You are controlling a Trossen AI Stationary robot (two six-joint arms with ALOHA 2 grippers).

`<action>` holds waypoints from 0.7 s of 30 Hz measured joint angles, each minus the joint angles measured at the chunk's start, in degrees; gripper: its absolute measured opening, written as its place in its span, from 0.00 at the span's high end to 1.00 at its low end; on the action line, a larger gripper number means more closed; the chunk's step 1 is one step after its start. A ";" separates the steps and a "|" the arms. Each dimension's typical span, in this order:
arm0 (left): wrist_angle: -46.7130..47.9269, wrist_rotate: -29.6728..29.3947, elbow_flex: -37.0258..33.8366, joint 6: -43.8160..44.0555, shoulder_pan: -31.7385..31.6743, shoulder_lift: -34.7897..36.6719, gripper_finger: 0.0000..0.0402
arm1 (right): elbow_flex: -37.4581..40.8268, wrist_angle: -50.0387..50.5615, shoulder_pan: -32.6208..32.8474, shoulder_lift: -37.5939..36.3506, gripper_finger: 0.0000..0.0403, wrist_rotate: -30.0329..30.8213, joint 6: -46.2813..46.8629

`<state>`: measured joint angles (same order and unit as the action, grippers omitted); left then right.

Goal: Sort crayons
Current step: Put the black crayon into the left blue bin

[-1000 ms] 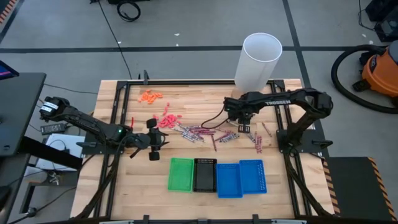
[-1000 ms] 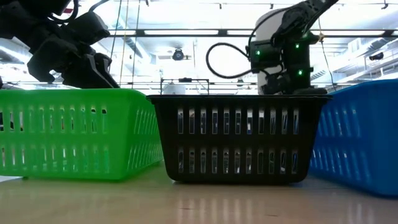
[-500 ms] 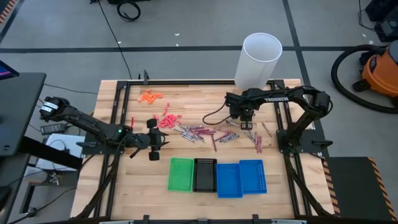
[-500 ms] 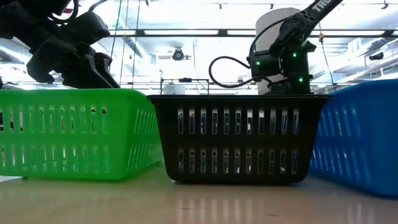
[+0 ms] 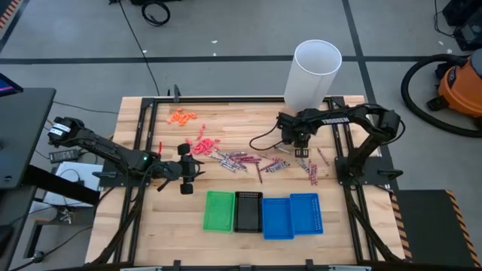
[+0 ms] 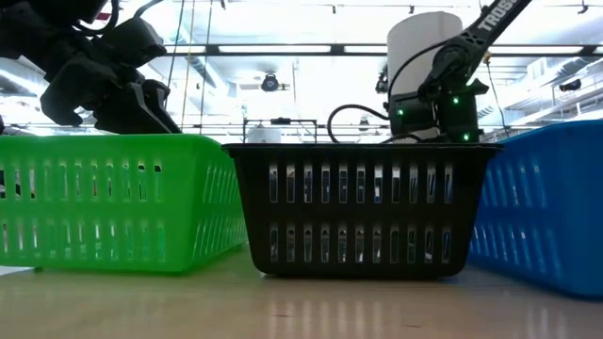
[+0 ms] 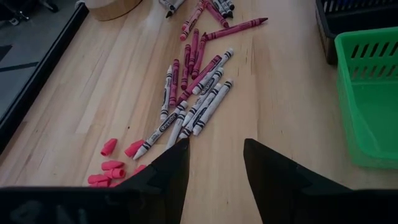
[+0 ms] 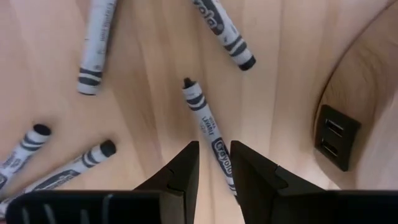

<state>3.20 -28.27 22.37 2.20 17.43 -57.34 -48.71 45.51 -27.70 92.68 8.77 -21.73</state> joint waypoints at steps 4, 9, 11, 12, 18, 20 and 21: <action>0.00 0.00 0.00 0.02 0.00 0.00 0.60 | 1.05 -1.33 -1.91 -0.11 0.75 -1.36 -1.06; 0.00 0.00 0.00 0.02 0.00 0.00 0.60 | 1.72 -1.94 -3.11 -0.33 0.77 -3.96 -2.05; 0.00 0.00 0.00 0.01 0.00 0.00 0.60 | 1.75 -1.91 -3.13 -0.30 0.79 -4.94 -2.12; 0.00 0.00 0.00 0.02 0.00 0.00 0.60 | 1.75 -1.88 -3.14 -0.28 0.81 -5.47 -2.19; 0.00 0.00 0.00 0.02 0.00 0.00 0.60 | 1.79 -1.53 -3.16 -0.22 0.91 -6.76 -0.77; 0.00 0.00 0.00 0.02 0.00 0.00 0.60 | 1.83 -1.55 -2.95 -0.18 0.93 -6.85 0.09; 0.00 0.00 0.00 0.02 0.00 0.00 0.60 | 1.84 -1.59 -2.76 -0.17 0.94 -6.81 0.61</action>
<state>3.20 -28.27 22.37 2.22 17.43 -57.34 -46.86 43.92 -30.46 92.51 1.95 -21.12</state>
